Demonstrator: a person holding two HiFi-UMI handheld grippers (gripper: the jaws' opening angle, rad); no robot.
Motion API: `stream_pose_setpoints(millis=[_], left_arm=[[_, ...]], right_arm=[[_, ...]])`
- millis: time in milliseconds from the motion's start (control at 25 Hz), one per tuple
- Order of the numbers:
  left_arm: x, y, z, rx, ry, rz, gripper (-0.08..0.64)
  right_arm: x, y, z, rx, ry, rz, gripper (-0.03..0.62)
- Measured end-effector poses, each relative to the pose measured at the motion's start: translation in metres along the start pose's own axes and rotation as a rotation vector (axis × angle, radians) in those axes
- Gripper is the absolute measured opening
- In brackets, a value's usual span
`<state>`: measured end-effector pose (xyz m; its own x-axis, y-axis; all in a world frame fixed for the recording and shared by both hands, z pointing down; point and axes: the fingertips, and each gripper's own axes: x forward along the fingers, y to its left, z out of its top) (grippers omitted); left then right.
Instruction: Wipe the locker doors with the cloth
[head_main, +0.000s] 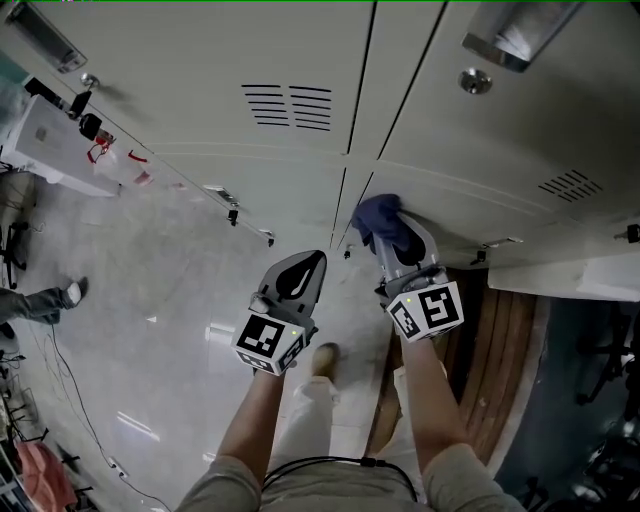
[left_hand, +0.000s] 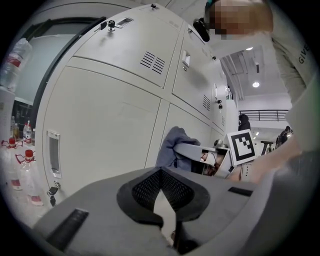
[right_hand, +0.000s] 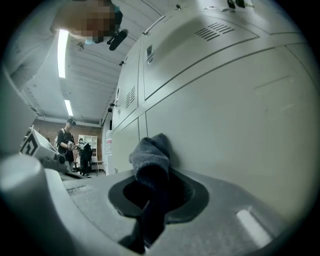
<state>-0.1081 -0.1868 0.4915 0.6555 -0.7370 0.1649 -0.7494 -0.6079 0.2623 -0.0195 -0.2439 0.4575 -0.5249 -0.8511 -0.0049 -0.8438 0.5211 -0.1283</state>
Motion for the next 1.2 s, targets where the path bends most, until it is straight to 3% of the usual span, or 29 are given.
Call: stream_pose_setpoints(millis=[200, 440, 800, 960, 1200], left_arm=[[-0.007, 0.004, -0.008, 0.003, 0.009, 0.007, -0.002], [-0.008, -0.013, 0.003, -0.017, 0.000, -0.004, -0.002], [0.003, -0.046, 0.027, -0.001, -0.031, -0.065, -0.002], [-0.001, -0.047, 0.024, -0.005, -0.028, -0.067, -0.002], [-0.008, -0.026, 0.007, -0.019, -0.014, -0.027, -0.002]], right_arm=[[-0.005, 0.003, 0.007, -0.009, -0.031, -0.010, 0.052], [-0.034, 0.005, 0.057, -0.030, -0.098, -0.002, 0.052], [-0.057, -0.011, 0.122, -0.181, -0.144, -0.066, 0.052], [-0.052, -0.028, 0.111, -0.172, -0.111, -0.123, 0.052], [-0.042, -0.044, 0.055, -0.071, -0.053, -0.163, 0.052]])
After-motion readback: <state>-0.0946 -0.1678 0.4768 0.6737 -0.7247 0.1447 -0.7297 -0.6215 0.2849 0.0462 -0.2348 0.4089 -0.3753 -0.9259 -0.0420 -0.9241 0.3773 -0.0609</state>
